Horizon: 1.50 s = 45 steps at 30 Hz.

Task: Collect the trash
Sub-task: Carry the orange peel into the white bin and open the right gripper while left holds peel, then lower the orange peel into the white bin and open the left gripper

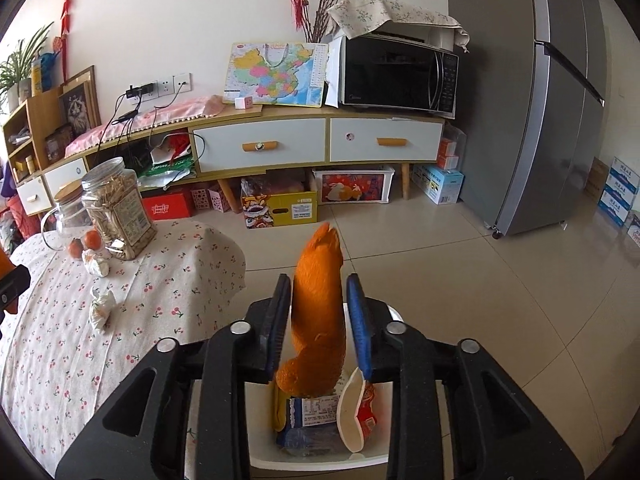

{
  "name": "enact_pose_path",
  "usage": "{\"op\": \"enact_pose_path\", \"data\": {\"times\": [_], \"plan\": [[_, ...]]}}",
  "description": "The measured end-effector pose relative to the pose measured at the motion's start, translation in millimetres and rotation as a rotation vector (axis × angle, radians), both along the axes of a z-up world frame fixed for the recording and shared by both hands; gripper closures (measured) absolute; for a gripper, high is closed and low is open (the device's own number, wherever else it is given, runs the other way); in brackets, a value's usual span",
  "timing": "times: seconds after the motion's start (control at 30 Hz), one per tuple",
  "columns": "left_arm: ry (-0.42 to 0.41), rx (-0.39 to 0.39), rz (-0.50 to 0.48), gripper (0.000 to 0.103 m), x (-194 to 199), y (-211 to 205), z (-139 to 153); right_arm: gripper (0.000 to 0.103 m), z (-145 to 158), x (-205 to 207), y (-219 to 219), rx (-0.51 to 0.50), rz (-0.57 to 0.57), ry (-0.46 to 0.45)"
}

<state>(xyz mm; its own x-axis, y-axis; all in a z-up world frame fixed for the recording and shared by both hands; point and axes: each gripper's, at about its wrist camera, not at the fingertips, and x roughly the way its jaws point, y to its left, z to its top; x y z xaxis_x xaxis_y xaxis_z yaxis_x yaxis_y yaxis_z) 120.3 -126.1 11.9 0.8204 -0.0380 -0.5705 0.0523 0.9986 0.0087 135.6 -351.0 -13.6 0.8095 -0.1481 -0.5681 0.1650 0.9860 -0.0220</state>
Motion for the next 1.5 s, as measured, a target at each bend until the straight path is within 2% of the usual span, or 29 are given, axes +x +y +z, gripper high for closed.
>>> {"op": "enact_pose_path", "data": {"times": [0.03,0.17,0.27,0.33,0.43,0.7,0.83,0.9,1.03,1.1,1.23,1.3,1.43,1.5], "plan": [[0.001,0.0,-0.011,0.078,0.5,-6.0,0.0,0.052,1.3,-1.1,-2.9,-0.002,-0.014,-0.007],[0.004,-0.002,-0.058,0.078,2.0,-32.1,1.4,0.045,7.3,-5.6,-18.1,-0.008,-0.066,-0.014],[0.009,-0.01,-0.092,0.078,4.0,-52.2,2.3,0.031,12.5,-10.4,-33.2,-0.013,-0.13,-0.027],[0.013,-0.017,-0.115,0.078,6.0,-64.7,3.7,0.016,16.1,-13.5,-45.5,-0.011,-0.183,-0.029],[0.017,-0.019,-0.152,0.078,8.3,-85.9,5.4,0.008,20.5,-19.7,-67.3,-0.001,-0.272,-0.034],[0.044,-0.023,-0.246,0.077,21.7,-142.9,4.7,0.007,27.4,-34.3,-127.8,0.058,-0.432,-0.005],[0.1,-0.06,-0.302,0.074,33.3,-167.5,-0.6,0.007,30.6,-42.5,-144.3,0.066,-0.473,-0.017],[0.129,-0.08,-0.315,0.065,39.2,-174.9,-3.1,0.007,30.9,-45.0,-149.0,0.069,-0.484,-0.022],[0.139,-0.071,-0.32,0.056,39.9,-184.4,-5.2,0.007,31.5,-45.0,-147.4,0.062,-0.481,-0.027],[0.137,-0.069,-0.32,0.046,37.6,-183.8,-5.2,0.007,31.7,-43.1,-141.8,0.049,-0.468,-0.026],[0.142,-0.066,-0.311,0.041,37.0,-177.9,-6.4,0.007,33.5,-40.4,-127.0,0.011,-0.437,-0.027],[0.142,-0.054,-0.296,0.035,36.6,-172.6,-6.9,0.007,35.0,-37.6,-119.4,-0.01,-0.418,-0.028],[0.13,-0.023,-0.257,0.032,35.3,-160.8,-8.7,0.007,34.8,-34.8,-105.7,-0.033,-0.389,-0.027],[0.12,-0.007,-0.224,0.026,35.5,-153.5,-8.9,0.007,33.7,-32.0,-97.0,-0.048,-0.372,-0.024]]}}
